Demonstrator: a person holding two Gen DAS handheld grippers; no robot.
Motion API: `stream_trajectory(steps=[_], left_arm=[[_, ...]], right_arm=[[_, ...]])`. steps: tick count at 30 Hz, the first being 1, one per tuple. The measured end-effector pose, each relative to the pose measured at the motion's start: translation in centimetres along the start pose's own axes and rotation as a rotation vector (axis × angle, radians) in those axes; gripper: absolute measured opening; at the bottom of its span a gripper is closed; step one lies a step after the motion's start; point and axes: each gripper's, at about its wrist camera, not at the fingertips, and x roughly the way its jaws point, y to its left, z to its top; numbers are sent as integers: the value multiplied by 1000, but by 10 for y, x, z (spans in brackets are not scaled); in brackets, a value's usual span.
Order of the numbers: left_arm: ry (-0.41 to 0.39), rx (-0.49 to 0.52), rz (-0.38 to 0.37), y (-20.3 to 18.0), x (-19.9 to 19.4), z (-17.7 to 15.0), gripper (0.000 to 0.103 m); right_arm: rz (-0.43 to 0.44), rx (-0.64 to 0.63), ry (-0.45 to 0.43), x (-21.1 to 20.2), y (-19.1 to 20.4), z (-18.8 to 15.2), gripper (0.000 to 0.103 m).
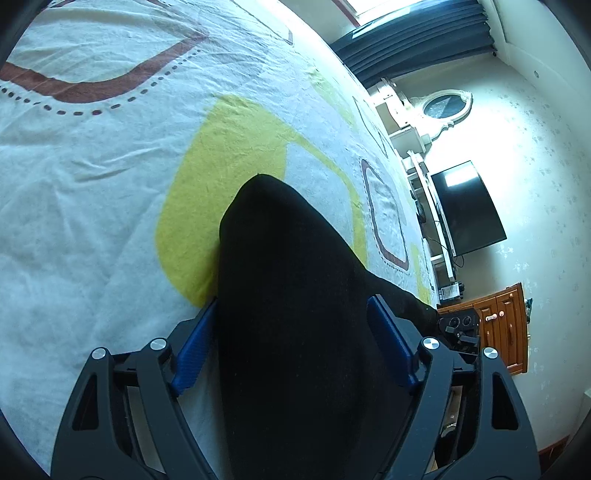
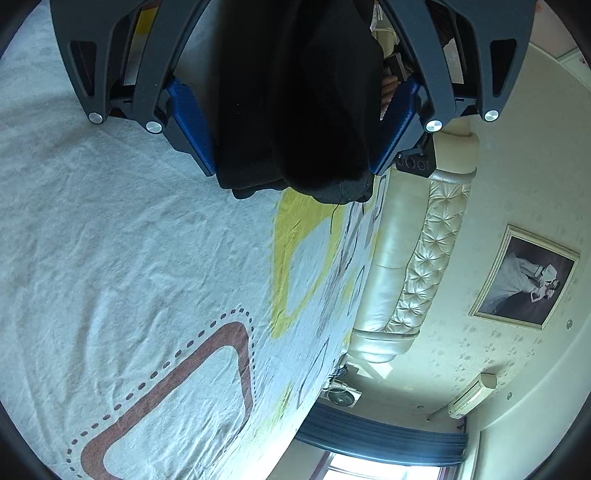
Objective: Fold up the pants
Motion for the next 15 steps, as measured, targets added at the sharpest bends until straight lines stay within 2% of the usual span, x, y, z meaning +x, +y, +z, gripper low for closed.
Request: stream_trajectory(steps=[1, 4, 5, 8, 15], left_arm=[[5, 7, 9, -1, 3, 1, 79], [8, 50, 84, -2, 7, 1, 57], [8, 68, 102, -3, 7, 1, 51], [-8, 94, 133, -6, 5, -1, 43], [-41, 109, 197, -15, -2, -5, 40]], right_arm=[[-7, -11, 8, 1, 1, 0, 80], [-71, -25, 35, 6, 1, -3, 46], [-55, -6, 29, 5, -3, -3, 43], [-36, 12, 11, 4, -6, -6, 42], [-29, 12, -11, 5, -2, -8, 41]])
